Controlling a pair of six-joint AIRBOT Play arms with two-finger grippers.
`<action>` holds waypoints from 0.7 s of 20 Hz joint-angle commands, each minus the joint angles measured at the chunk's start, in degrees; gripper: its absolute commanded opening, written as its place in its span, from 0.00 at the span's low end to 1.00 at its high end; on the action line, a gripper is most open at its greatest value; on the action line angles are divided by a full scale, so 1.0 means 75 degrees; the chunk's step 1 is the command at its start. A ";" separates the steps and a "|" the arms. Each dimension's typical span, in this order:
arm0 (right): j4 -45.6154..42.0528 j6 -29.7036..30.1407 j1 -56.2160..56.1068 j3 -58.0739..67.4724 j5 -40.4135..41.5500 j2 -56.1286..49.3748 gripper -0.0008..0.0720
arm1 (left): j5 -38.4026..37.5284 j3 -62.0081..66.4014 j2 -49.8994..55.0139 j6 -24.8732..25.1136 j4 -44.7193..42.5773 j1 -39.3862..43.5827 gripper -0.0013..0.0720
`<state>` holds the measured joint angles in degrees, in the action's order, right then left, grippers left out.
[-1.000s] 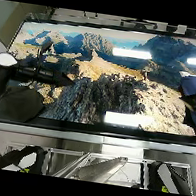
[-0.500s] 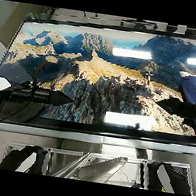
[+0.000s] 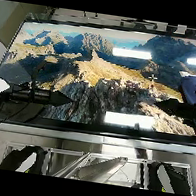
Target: Fold the shirts.
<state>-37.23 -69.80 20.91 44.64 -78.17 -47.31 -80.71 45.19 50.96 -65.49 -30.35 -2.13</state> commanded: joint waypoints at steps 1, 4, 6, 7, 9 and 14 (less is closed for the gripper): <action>0.0003 0.0000 -0.0006 -0.0003 -0.0038 0.0000 0.04 | 0.0044 -0.0003 -0.0006 0.0108 -0.0006 -0.0006 0.03; 0.0003 0.0000 -0.0006 -0.0003 -0.0038 0.0000 0.04 | 0.0012 -0.0003 -0.0006 0.0108 -0.0009 -0.0003 0.03; 0.0000 0.0000 -0.0006 -0.0003 -0.0035 -0.0003 0.04 | 0.0035 -0.0003 -0.0006 0.0108 -0.0006 -0.0006 0.03; 0.0003 0.0000 -0.0006 -0.0003 -0.0038 -0.0003 0.04 | 0.0052 -0.0003 -0.0003 0.0108 -0.0006 -0.0006 0.03; 0.0003 0.0000 -0.0006 -0.0003 -0.0035 -0.0003 0.04 | 0.0175 -0.0003 -0.0003 0.0108 -0.0006 -0.0006 0.03; 0.0003 0.0000 -0.0006 -0.0003 -0.0035 -0.0003 0.04 | 0.0376 -0.0003 -0.0003 0.0105 -0.0006 -0.0006 0.03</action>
<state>-37.21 -69.80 20.91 44.64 -78.52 -47.31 -78.78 45.19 50.96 -64.66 -30.39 -2.13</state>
